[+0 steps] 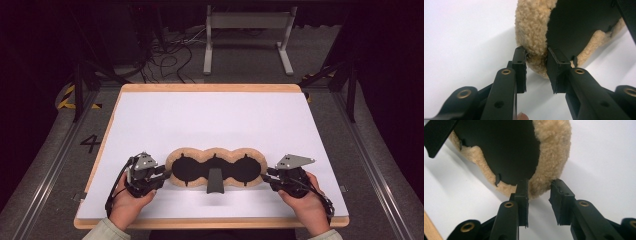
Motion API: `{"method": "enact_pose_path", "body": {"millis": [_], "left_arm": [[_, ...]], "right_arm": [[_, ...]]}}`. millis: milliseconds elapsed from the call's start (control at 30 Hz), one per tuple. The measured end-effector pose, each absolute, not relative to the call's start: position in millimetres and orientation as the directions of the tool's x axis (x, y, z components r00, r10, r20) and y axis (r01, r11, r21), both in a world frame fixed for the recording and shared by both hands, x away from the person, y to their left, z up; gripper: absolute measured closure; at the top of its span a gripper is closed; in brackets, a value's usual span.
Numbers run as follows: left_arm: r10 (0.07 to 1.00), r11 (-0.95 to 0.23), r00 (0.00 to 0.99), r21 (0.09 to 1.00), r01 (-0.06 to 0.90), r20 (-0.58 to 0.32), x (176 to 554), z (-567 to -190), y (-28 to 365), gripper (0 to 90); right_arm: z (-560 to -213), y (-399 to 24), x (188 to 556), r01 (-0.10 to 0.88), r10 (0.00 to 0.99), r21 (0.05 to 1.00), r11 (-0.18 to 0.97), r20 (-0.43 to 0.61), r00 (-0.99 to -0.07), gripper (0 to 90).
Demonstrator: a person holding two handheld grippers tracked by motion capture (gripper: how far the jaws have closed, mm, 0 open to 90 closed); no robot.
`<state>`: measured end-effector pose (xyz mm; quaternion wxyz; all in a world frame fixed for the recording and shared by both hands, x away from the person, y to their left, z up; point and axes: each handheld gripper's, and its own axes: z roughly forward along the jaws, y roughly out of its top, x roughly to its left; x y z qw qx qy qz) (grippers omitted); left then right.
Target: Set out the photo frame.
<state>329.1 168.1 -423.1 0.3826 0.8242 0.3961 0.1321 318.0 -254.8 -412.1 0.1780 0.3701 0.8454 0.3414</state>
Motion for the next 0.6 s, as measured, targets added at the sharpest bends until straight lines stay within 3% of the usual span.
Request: {"method": "enact_pose_path", "body": {"millis": [600], "left_arm": [[0.684, -0.437, 0.719, 0.719, 0.54, -0.124, 315.8, -416.8, 179.9, 75.1]], "right_arm": [[-408.3, -258.8, 296.0, 0.473, 0.701, 0.703, 0.532, -0.051, -0.712, 66.0]]}}
